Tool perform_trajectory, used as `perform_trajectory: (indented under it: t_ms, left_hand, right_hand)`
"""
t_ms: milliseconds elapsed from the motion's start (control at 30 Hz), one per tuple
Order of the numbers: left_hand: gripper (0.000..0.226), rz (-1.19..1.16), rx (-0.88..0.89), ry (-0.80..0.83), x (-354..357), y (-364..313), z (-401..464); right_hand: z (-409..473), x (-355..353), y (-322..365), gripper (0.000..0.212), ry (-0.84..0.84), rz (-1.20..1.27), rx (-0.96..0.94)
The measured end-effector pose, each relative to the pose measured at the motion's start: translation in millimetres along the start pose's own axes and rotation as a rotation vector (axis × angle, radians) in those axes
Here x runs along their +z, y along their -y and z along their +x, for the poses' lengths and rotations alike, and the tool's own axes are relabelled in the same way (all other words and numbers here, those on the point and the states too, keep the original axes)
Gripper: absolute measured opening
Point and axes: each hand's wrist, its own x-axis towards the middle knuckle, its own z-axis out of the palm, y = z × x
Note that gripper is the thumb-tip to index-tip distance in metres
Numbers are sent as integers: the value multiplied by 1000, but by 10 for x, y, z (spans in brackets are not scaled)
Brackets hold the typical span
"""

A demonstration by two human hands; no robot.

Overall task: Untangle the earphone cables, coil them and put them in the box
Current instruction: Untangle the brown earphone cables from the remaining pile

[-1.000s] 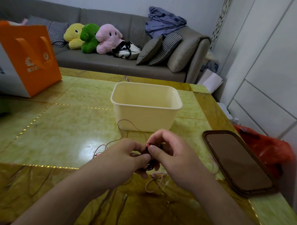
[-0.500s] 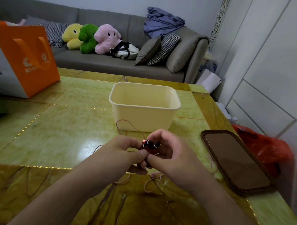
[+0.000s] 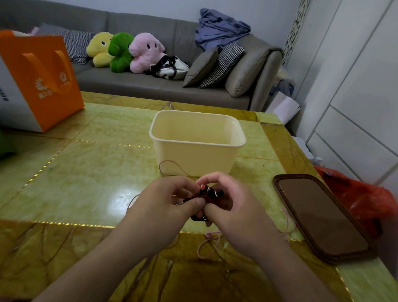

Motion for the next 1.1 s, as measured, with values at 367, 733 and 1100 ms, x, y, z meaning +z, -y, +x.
perform_trajectory:
  t_ms: [367, 733, 1100]
  left_hand:
    - [13, -168, 33, -43, 9, 13, 7]
    - [15, -123, 37, 43, -89, 6, 15]
    - [23, -443, 14, -39, -14, 70, -5]
  right_hand:
    - [2, -16, 16, 32, -71, 207, -32]
    - [-2, -28, 36, 19, -4, 236, 13]
    - [-6, 66, -15, 9, -179, 314, -47]
